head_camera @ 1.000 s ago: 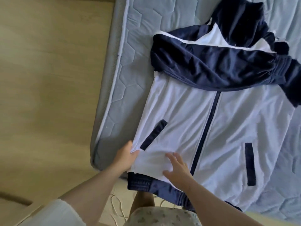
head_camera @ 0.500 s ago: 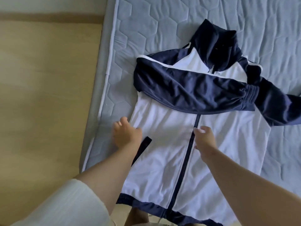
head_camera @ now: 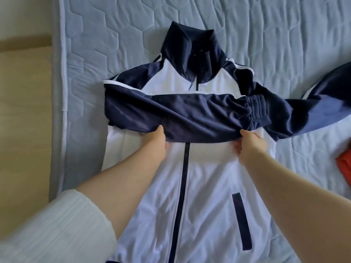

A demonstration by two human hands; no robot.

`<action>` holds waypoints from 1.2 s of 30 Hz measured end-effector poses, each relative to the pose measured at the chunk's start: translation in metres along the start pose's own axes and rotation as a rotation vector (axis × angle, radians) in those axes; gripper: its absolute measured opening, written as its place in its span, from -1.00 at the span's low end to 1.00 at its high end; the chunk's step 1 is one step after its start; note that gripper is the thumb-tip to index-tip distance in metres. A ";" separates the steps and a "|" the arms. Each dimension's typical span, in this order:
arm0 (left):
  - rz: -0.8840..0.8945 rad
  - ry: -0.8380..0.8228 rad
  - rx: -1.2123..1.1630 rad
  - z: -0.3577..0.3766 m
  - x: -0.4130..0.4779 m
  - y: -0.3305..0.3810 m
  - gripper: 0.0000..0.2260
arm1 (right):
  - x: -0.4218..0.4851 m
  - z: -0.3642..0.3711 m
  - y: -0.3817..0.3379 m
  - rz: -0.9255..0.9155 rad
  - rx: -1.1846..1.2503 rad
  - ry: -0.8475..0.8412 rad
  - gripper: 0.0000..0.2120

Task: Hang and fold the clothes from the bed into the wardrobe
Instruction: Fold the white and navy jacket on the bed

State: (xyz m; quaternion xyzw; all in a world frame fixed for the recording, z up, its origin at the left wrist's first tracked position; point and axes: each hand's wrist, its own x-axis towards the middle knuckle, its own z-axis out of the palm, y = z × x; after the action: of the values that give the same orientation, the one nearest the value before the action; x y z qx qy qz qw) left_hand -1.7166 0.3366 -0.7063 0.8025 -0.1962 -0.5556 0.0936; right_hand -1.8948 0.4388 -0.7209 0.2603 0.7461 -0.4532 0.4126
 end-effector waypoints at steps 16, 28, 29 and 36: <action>0.645 -0.628 1.246 0.119 -0.046 -0.025 -0.49 | 0.048 -0.079 -0.088 -0.442 0.122 0.105 -0.42; 0.072 -0.653 -0.064 0.044 -0.027 0.012 -0.53 | 0.004 -0.065 0.021 -0.839 -1.324 -0.415 -0.86; 0.113 -0.664 0.053 0.047 -0.030 0.012 -0.60 | 0.003 -0.063 0.018 -0.689 -1.014 -0.384 -0.94; 0.640 -0.785 1.050 0.088 -0.053 -0.015 -0.53 | 0.005 -0.041 -0.039 0.151 0.203 -0.316 -0.58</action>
State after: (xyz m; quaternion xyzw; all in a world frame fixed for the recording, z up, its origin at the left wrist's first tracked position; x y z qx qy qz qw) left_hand -1.8115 0.3782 -0.6992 0.3869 -0.6808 -0.5806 -0.2230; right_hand -1.9429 0.4579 -0.6972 0.2814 0.6007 -0.5291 0.5292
